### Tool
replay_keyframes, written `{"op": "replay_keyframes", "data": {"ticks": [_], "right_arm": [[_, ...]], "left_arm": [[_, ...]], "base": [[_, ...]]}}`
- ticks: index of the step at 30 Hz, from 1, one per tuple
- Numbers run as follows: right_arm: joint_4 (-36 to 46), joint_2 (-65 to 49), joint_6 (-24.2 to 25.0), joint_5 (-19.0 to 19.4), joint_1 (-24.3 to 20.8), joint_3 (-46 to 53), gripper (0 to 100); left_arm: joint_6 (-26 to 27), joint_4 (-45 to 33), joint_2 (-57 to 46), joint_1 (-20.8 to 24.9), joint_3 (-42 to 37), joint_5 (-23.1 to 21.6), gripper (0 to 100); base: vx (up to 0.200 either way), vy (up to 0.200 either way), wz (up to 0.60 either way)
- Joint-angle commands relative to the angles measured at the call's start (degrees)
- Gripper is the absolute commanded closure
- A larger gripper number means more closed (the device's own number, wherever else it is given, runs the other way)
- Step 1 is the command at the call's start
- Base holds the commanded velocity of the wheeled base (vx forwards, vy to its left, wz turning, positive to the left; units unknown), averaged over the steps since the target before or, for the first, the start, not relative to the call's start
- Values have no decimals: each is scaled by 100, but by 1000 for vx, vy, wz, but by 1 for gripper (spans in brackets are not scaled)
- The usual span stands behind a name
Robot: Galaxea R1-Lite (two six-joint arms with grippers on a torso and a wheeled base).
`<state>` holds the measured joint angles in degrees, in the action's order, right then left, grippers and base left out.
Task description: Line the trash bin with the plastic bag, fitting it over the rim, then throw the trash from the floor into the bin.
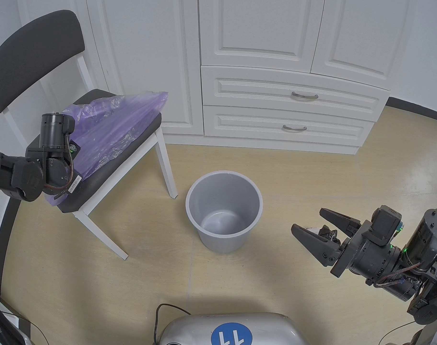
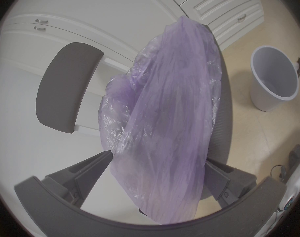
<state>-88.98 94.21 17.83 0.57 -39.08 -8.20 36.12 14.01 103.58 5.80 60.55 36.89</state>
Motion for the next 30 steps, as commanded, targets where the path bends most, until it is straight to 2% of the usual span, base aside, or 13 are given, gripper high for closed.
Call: {"op": "replay_keyframes", "data": {"ticks": [1, 13, 19, 30], "right_arm": [[-102, -8, 1, 4, -3, 3, 0], [-102, 27, 1, -5, 6, 3, 0], [-102, 19, -8, -5, 6, 29, 0], [-102, 45, -166, -5, 6, 100, 0]], "left_arm": [[9, 49, 118, -97, 106, -6, 0], [35, -3, -471, 61, 229, -6, 0], [185, 14, -435, -150, 466, -15, 0], [158, -21, -392, -194, 572, -103, 0]], "base": [[0, 0, 0], [0, 0, 0], [0, 0, 0], [0, 0, 0]]}}
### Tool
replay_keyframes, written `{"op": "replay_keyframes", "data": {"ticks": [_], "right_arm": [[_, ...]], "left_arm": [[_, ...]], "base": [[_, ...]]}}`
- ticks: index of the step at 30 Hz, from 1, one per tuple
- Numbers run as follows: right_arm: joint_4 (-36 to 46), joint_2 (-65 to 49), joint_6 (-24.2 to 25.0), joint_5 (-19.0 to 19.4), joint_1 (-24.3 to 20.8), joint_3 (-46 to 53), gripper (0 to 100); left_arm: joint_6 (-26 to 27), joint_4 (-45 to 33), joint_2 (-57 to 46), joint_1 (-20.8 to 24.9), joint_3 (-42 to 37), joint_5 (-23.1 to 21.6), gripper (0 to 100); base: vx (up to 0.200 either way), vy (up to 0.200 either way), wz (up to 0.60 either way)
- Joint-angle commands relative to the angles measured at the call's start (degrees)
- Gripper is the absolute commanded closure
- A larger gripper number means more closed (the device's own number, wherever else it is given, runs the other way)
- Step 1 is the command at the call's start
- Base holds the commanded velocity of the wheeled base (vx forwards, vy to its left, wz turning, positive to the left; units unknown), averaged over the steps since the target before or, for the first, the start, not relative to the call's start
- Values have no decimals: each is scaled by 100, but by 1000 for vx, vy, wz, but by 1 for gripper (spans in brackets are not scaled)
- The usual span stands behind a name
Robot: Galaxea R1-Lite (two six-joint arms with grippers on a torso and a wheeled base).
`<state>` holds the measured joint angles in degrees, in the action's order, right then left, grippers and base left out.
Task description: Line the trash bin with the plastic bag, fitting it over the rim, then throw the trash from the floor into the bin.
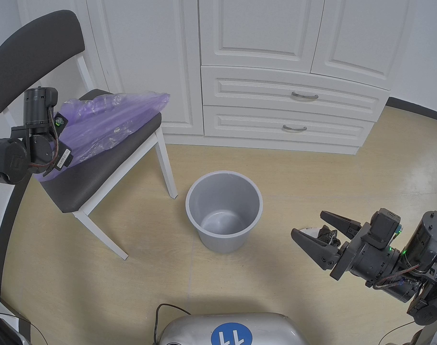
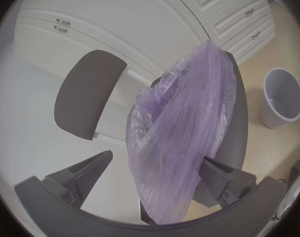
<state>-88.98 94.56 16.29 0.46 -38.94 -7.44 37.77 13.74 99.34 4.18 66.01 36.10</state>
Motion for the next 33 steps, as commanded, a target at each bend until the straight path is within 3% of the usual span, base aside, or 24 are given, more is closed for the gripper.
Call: {"op": "replay_keyframes", "data": {"ticks": [1, 10, 16, 28, 33], "right_arm": [[-102, 1, -11, 6, -9, 23, 0], [-102, 10, -11, 15, 9, 32, 0], [-102, 10, -11, 15, 44, 32, 0], [-102, 10, -11, 6, 44, 32, 0], [-102, -8, -20, 6, 53, 32, 0]], "left_arm": [[-24, 15, 85, -102, 61, -50, 0], [-279, -12, 235, -181, 184, -323, 0], [-366, 6, 182, -146, 166, -990, 0], [-384, 24, 191, -216, 114, -1043, 0], [-279, 120, 323, -462, 131, -999, 0]], "base": [[0, 0, 0], [0, 0, 0], [0, 0, 0], [0, 0, 0], [0, 0, 0]]}}
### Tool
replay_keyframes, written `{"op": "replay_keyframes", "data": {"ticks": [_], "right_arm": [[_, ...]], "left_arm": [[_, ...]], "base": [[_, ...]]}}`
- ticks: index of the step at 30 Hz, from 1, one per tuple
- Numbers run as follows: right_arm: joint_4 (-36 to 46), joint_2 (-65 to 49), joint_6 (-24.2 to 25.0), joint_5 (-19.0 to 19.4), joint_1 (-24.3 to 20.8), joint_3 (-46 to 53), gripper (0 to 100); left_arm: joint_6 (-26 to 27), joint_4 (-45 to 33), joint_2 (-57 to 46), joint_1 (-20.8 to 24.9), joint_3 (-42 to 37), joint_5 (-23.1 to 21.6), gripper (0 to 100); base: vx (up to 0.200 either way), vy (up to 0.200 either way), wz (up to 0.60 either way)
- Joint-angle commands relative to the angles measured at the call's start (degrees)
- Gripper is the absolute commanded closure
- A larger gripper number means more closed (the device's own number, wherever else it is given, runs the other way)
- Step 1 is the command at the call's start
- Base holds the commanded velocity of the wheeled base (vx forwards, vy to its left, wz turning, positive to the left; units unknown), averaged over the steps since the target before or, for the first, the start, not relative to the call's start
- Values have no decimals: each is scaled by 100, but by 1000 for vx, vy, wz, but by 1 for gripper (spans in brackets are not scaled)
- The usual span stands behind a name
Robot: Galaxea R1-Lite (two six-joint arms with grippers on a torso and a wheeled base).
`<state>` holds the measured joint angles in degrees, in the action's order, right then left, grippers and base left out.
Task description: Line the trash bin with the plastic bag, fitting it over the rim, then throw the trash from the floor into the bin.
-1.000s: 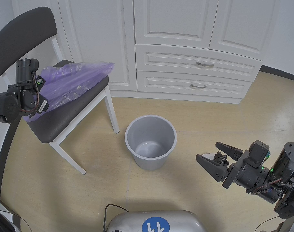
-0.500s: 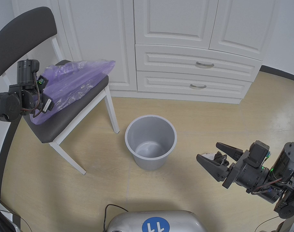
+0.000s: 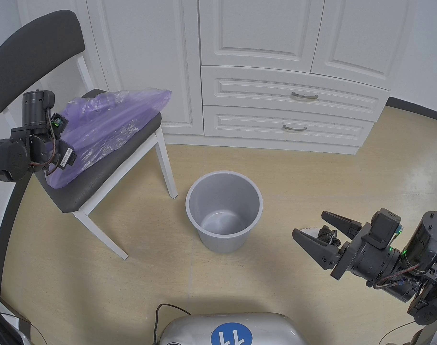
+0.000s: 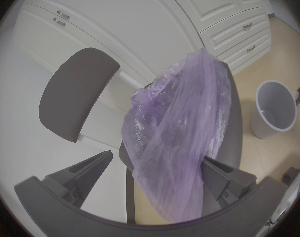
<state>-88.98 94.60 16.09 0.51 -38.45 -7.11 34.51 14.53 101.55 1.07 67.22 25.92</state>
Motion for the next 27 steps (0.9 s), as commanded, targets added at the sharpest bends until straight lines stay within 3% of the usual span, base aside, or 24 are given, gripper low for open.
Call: {"op": "replay_keyframes", "data": {"ticks": [1, 27], "right_arm": [[-102, -12, -1, 2, 4, -1, 0], [-102, -12, -1, 2, 57, -19, 0]], "left_arm": [[47, 59, 128, -169, 11, 19, 0], [47, 182, 436, -151, 248, -60, 0]], "base": [[0, 0, 0], [0, 0, 0]]}}
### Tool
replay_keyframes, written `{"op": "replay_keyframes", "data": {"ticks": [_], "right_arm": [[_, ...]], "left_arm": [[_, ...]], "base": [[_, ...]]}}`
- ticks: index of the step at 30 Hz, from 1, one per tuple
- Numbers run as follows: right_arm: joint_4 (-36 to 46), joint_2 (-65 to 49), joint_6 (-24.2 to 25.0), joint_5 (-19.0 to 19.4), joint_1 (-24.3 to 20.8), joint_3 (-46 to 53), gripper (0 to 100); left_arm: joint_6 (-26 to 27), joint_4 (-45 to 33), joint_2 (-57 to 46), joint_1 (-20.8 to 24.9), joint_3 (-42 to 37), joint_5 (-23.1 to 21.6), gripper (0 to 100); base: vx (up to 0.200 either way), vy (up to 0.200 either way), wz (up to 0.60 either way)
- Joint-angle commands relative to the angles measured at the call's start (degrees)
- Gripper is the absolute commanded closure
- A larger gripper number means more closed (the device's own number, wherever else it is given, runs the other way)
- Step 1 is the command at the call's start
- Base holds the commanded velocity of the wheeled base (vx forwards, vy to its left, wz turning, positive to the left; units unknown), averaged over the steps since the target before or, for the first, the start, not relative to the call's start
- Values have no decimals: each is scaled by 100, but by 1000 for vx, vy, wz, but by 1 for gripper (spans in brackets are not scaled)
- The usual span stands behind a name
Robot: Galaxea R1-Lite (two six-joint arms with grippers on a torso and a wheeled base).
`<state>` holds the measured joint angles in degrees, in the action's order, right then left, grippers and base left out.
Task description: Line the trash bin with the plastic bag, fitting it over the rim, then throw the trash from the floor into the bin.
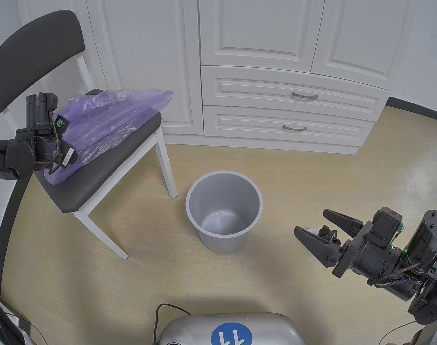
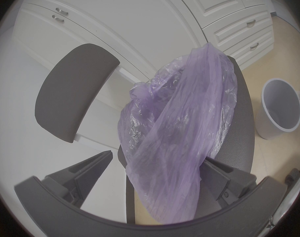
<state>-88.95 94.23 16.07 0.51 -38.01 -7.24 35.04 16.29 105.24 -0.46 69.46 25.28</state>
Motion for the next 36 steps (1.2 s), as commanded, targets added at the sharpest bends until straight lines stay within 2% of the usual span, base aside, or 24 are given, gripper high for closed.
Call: {"op": "replay_keyframes", "data": {"ticks": [1, 9, 10, 20, 24, 29, 33, 36], "right_arm": [[-105, 25, 2, 2, 13, -5, 0], [-105, 16, 2, 2, 48, -14, 0], [-105, 34, -7, -7, 57, -14, 0], [-105, 42, -25, 2, 171, -14, 0], [-105, 34, -236, -16, 171, -5, 0], [-105, -168, -631, -86, 321, -41, 0], [-105, -538, -939, -86, 707, -76, 0], [-105, -678, -1062, -86, 936, -102, 0]], "left_arm": [[-6, 6, 67, 2, 24, 3, 0], [-6, 15, 216, 2, 59, -32, 0], [-6, 15, 225, 2, 59, -59, 100], [-49, 138, 322, 38, 85, -120, 100], [-216, 243, 313, 125, -29, -384, 100], [-832, 920, 260, 222, -486, -691, 100], [-946, 1615, 383, 81, -785, -955, 100], [-1139, 2072, 348, 64, -1128, -973, 100]], "base": [[0, 0, 0], [0, 0, 0], [0, 0, 0], [0, 0, 0], [0, 0, 0], [0, 0, 0], [0, 0, 0], [0, 0, 0]]}}
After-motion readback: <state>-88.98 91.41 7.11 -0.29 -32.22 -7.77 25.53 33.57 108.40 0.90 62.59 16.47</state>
